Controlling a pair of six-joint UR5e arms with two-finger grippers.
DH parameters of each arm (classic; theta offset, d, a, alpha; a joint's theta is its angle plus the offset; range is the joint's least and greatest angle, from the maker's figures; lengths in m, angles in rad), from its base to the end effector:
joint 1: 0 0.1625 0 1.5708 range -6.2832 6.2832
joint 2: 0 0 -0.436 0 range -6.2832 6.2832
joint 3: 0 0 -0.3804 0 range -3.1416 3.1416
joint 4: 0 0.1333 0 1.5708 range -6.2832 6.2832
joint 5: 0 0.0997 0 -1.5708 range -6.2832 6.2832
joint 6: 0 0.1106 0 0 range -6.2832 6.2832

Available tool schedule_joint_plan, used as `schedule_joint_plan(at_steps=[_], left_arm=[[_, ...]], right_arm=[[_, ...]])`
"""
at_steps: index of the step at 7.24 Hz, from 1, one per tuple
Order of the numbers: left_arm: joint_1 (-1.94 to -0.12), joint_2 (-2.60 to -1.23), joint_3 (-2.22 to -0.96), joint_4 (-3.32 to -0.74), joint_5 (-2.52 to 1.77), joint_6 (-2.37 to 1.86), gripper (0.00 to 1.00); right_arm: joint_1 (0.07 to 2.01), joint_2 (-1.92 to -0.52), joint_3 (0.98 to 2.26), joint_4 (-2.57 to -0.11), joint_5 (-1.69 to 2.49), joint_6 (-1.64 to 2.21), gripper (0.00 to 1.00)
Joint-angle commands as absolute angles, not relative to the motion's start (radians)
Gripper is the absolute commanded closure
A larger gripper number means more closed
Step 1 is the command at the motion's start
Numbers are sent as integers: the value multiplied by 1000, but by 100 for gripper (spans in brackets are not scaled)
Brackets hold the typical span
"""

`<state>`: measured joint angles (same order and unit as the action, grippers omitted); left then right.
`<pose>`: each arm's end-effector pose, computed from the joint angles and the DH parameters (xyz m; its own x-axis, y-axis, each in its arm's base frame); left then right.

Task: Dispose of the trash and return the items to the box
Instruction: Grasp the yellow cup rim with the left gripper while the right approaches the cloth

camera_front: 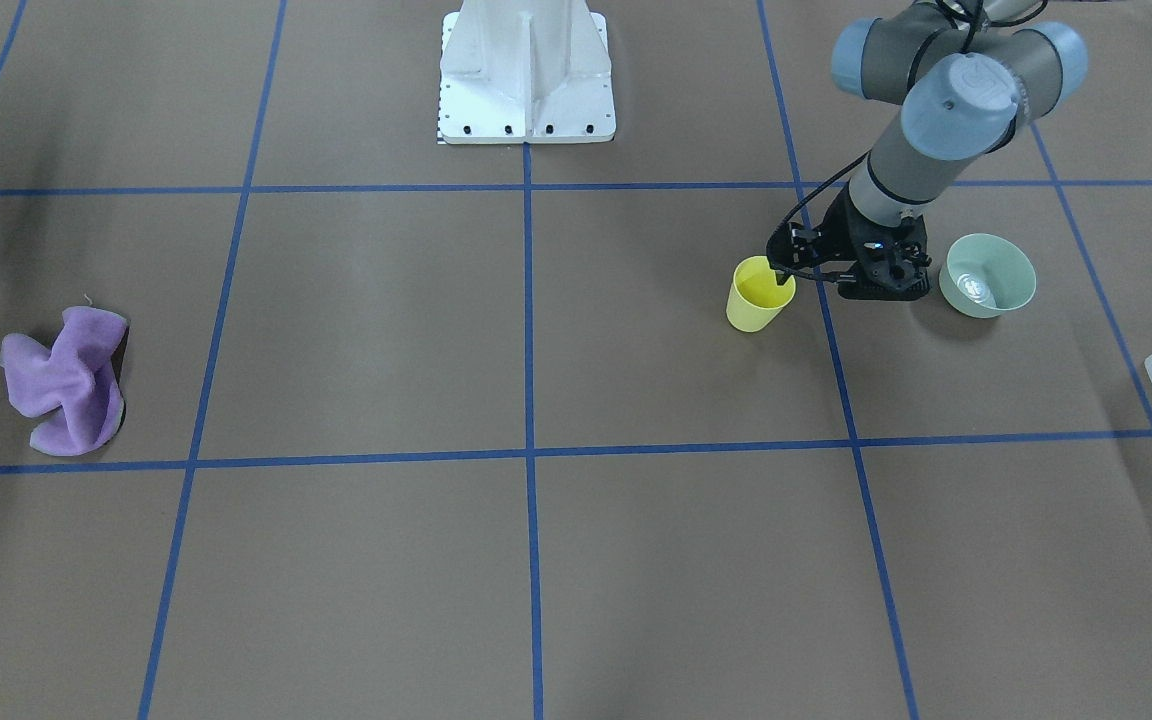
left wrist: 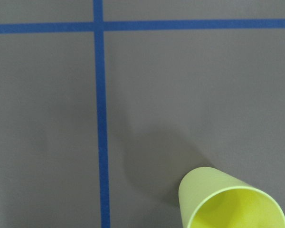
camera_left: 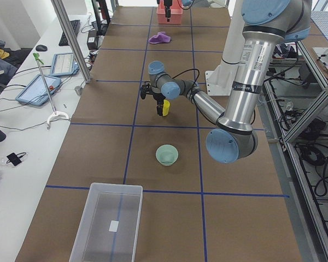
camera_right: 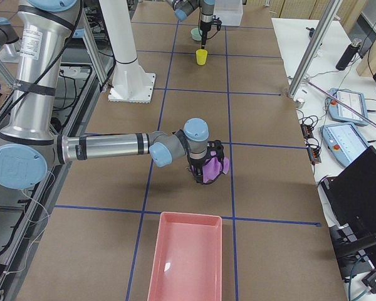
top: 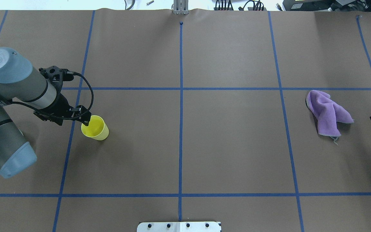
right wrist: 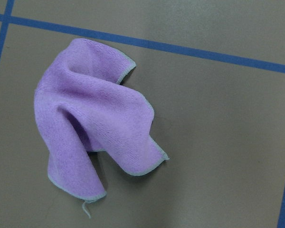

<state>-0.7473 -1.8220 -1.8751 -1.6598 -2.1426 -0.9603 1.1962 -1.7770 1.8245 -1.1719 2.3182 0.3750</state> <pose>0.3661 -0.4393 0.3987 0.6714 0.0351 -0.7403 -0.0633 0.9979 -0.0100 -0.0980 -0.4081 0.6013 0.6561 -0.1964 0.7286 0.0964 0.9794 0.1771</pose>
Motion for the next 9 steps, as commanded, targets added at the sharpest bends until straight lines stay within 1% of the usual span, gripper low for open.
schedule_joint_plan(at_steps=[1,2,3,4,7,9], left_arm=[[-703,-1839,-1861,-1661,-2106,-1004,29],[-698,-1853,-1852,-1661,-2099,-1011,48],[-698,-1852,-1852,-1661,-2100,-1012,70],[-699,-1852,-1856,-1660,-2109,-1014,100],[-710,-1852,-1885,-1660,-2114,-1041,100],[-812,-1858,-1968,-1652,-2204,-1093,100]], right_arm=[[1192,-1764,1809,-1172,2319,379,0],[1190,-1764,1809,-1172,2319,380,0],[1190,-1753,1807,-1172,2318,380,0],[1186,-1740,1799,-1172,2318,388,0],[1103,-1663,1782,-1172,2237,468,0],[1066,-1619,1743,-1172,2207,501,0]])
